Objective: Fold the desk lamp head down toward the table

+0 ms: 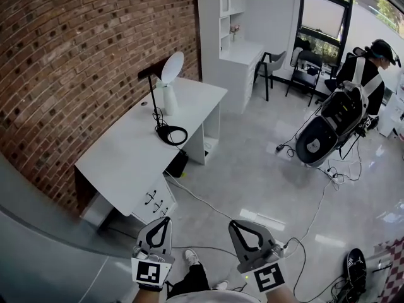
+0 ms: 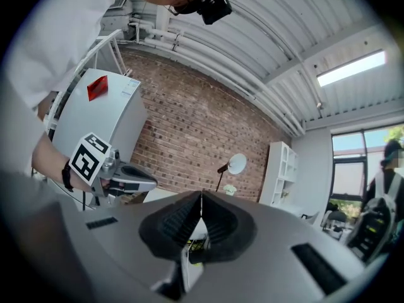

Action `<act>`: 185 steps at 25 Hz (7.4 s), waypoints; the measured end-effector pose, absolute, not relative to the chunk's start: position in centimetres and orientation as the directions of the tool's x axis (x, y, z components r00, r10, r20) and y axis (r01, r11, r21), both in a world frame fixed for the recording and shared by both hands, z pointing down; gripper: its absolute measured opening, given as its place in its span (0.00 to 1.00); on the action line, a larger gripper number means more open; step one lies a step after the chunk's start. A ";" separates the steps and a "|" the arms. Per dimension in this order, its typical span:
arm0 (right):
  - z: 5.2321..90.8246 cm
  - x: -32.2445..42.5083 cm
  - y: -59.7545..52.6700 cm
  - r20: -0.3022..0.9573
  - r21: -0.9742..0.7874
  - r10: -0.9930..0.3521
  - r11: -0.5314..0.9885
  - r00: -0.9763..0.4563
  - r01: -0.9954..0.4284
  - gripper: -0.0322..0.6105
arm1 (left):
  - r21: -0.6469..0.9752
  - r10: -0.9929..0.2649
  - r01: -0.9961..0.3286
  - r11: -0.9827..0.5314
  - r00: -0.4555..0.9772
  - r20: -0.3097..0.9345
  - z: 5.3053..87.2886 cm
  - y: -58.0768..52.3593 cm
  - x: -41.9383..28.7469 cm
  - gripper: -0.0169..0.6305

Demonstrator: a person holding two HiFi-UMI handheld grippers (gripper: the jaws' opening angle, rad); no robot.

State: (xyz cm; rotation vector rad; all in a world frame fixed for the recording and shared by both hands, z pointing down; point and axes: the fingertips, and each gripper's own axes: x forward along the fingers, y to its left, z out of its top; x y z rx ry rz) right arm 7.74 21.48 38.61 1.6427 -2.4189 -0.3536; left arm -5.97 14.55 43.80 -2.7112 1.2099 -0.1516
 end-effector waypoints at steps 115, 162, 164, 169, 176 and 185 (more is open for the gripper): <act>34.1 9.6 -33.1 0.108 0.612 -0.823 0.497 -0.558 -0.615 0.37 | -0.172 -0.858 -0.859 -0.483 0.503 -0.105 39.5 -30.0 -2.9 0.04; 54.0 6.1 -37.2 0.492 0.448 -0.585 0.805 -0.645 -0.389 0.37 | -0.188 -0.943 -0.926 -0.327 0.334 -0.003 42.6 -29.9 -5.4 0.04; 54.1 6.1 -37.3 0.492 0.445 -0.582 0.807 -0.648 -0.388 0.37 | -0.188 -0.944 -0.927 -0.325 0.331 -0.001 42.7 -29.9 -5.4 0.04; 54.2 6.1 -37.5 0.482 0.443 -0.591 0.801 -0.647 -0.402 0.37 | -0.182 -0.950 -0.934 -0.308 0.313 0.006 42.9 -29.4 -5.9 0.04; 54.1 6.0 -37.7 0.463 0.433 -0.602 0.794 -0.650 -0.427 0.37 | -0.175 -0.954 -0.939 -0.295 0.299 0.004 43.0 -28.3 -6.7 0.04; 52.3 6.2 -35.6 0.382 0.358 -0.641 0.767 -0.666 -0.532 0.37 | -0.169 -0.949 -0.935 -0.312 0.316 0.003 43.2 -27.2 -7.1 0.04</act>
